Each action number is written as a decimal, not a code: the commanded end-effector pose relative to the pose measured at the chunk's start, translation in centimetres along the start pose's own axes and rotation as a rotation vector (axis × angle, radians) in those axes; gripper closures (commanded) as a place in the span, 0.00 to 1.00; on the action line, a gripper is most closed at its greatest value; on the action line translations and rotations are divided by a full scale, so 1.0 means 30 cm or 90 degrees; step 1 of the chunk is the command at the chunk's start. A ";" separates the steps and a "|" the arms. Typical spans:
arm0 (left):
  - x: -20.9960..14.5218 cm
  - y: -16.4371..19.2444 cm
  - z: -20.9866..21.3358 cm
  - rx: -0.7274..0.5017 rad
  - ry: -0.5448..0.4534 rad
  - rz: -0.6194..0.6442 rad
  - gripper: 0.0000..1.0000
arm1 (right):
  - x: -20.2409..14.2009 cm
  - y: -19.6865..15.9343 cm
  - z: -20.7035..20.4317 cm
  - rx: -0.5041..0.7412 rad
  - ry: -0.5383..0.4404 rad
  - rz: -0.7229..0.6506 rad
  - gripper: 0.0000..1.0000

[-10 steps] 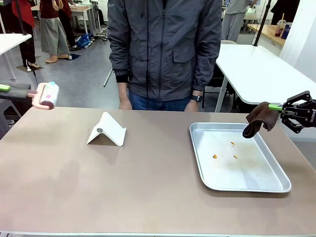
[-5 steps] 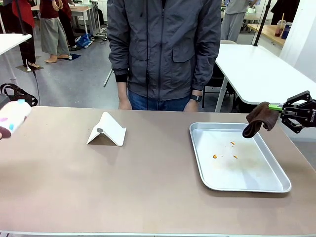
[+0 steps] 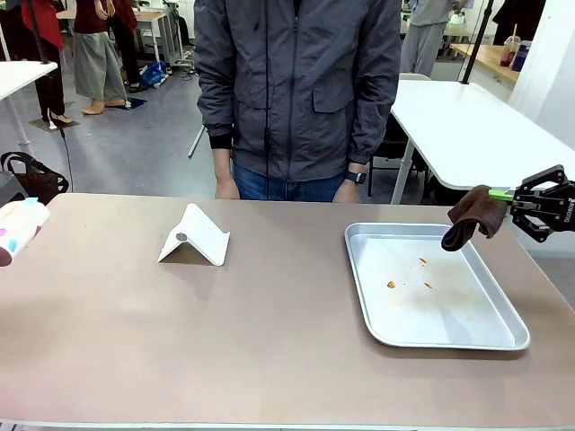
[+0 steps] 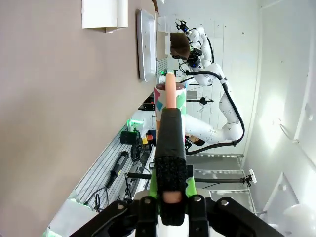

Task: Clean the surface of the table.
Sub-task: If a person points to the right, clean the right side of the table with your right hand, and if they point to the left, clean the left side with your left hand, then clean the area not pointed to by the person.

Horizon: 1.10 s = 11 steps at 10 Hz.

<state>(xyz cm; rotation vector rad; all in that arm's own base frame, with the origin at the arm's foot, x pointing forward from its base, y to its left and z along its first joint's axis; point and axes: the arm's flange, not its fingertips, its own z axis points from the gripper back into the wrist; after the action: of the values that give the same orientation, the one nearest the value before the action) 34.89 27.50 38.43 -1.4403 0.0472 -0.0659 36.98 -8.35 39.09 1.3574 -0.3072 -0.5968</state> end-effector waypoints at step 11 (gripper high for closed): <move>0.002 -0.011 -0.008 -0.006 0.003 -0.006 0.78 | -0.007 0.012 0.000 0.005 0.003 0.005 1.00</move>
<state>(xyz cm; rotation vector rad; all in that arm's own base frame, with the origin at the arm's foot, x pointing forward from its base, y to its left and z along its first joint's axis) 35.24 27.12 38.31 -1.4351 0.0529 -0.0720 36.98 -8.35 39.09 1.3574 -0.3071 -0.5968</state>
